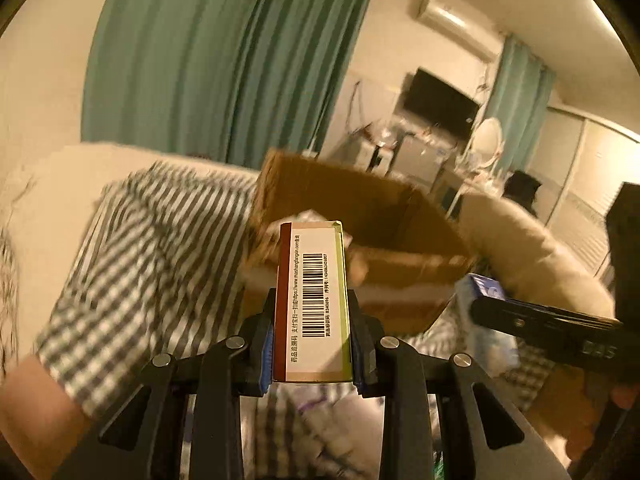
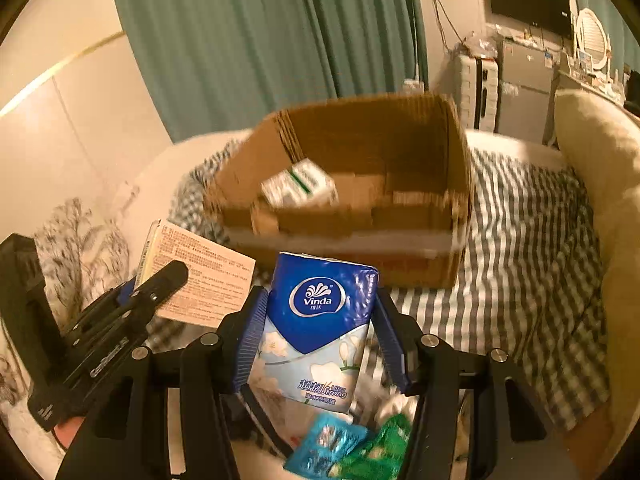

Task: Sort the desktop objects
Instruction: 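Carry the tan box and Vinda tissues into the cardboard box and release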

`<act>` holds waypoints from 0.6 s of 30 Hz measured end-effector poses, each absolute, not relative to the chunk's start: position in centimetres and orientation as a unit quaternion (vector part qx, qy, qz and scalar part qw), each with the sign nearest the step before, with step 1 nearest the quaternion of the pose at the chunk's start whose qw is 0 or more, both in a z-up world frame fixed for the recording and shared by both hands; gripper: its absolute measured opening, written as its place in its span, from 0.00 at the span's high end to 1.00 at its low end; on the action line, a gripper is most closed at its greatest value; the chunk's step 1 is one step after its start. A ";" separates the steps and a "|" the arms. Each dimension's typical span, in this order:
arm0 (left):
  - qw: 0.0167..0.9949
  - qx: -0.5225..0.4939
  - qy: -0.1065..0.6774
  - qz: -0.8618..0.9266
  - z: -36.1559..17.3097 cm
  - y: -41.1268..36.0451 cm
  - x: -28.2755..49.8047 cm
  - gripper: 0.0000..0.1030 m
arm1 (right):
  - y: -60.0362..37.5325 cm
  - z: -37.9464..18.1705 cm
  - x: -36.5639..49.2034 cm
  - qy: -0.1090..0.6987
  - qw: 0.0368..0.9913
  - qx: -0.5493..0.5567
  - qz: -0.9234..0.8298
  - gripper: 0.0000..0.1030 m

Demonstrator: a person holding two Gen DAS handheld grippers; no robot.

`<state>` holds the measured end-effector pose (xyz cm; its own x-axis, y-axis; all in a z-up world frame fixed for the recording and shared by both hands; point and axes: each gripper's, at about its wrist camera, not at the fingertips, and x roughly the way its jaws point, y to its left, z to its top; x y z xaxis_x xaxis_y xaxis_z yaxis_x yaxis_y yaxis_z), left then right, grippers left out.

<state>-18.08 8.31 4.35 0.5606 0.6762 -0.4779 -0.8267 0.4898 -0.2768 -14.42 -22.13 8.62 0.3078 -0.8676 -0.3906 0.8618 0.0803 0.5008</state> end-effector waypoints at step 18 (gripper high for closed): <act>0.895 -0.183 0.116 0.390 11.2 18.2 -12.2 0.72 | -31.3 13.6 -19.9 -0.052 0.719 0.306 -0.621 0.49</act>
